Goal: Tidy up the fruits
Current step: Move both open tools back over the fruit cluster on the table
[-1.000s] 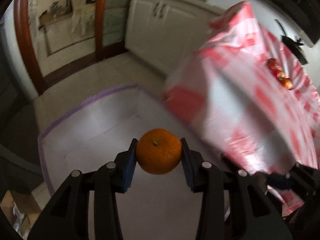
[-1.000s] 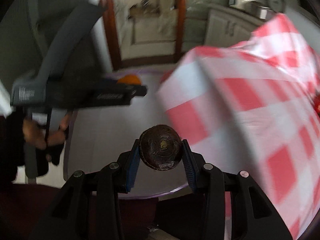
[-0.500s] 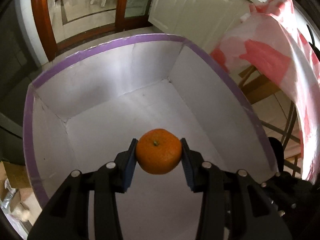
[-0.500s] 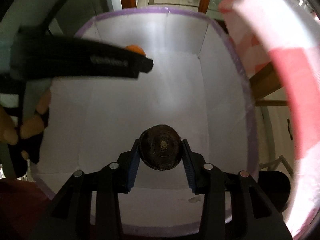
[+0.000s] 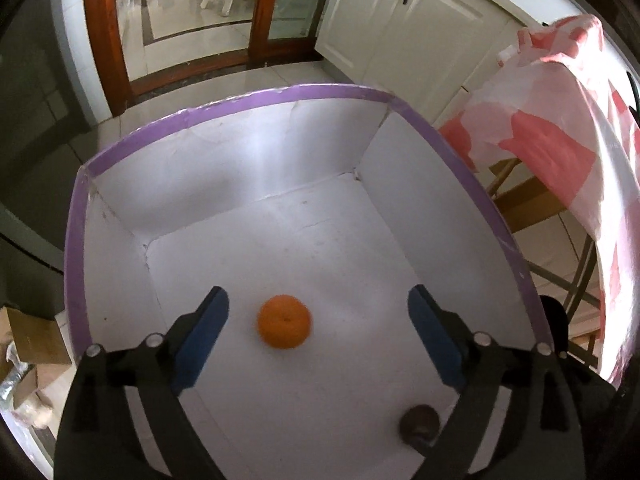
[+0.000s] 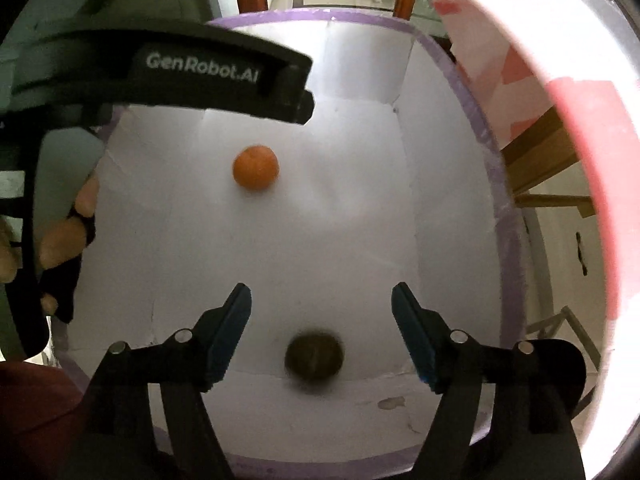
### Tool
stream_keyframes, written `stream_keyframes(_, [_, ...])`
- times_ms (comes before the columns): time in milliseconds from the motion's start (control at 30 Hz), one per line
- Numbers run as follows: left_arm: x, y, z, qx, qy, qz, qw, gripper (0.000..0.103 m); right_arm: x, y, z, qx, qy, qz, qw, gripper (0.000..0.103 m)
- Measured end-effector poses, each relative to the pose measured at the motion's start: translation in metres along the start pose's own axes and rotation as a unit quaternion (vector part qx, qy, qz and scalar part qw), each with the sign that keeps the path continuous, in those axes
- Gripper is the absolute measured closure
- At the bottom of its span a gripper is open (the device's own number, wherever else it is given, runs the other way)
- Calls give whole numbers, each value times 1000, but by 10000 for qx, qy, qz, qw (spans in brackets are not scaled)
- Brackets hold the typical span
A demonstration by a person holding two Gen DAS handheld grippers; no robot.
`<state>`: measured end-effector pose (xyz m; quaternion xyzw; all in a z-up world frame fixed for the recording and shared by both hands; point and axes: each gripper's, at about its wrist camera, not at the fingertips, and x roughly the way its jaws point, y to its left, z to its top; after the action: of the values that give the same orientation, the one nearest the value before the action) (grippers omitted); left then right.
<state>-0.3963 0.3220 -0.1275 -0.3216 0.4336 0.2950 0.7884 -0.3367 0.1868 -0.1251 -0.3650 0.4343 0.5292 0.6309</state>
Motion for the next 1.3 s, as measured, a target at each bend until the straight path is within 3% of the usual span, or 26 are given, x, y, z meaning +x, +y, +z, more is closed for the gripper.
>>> stream_keyframes(200, [-2,2,3,-153,37,59,9999,9,-14,-4,4,2,-149,30,9999,28])
stream_keyframes(333, [-13,2,11,-136,-104,165,9997,9,-44,10,-8,-78,-505,152,9986,27])
stream_keyframes(433, [-36,-3,22,-50,-501,393,9980,9,-70,10,-14,-86,-824,299,9961,24])
stream_keyframes(567, [-80,-19,40,102,-1289,721,9890,3,-114,-6,-25,56,-1392,416,9894,23])
stream_keyframes(700, [-118,-59,53,527,-1912,665,9779,2,-159,-29,-24,475,-2082,493,9757,19])
stream_keyframes(800, [-136,-110,56,1160,-2147,526,9683,1,-203,-51,-40,847,-2684,243,9593,17])
stream_keyframes(933, [-141,-187,56,1954,-2059,44,9589,1,-247,-97,-86,1640,-3393,-477,9251,16])
stream_keyframes(1000, [-138,-220,55,2173,-1900,-239,9571,1,-256,-124,-104,2084,-3488,-702,9110,16])
stream_keyframes(1133, [-116,-295,48,2611,-1261,-813,9536,2,-267,-187,-165,3442,-3540,-845,8655,16])
stream_keyframes(1300, [-75,-381,37,3146,-840,-1135,9387,2,-261,-248,-221,4496,-3281,-1169,8225,16])
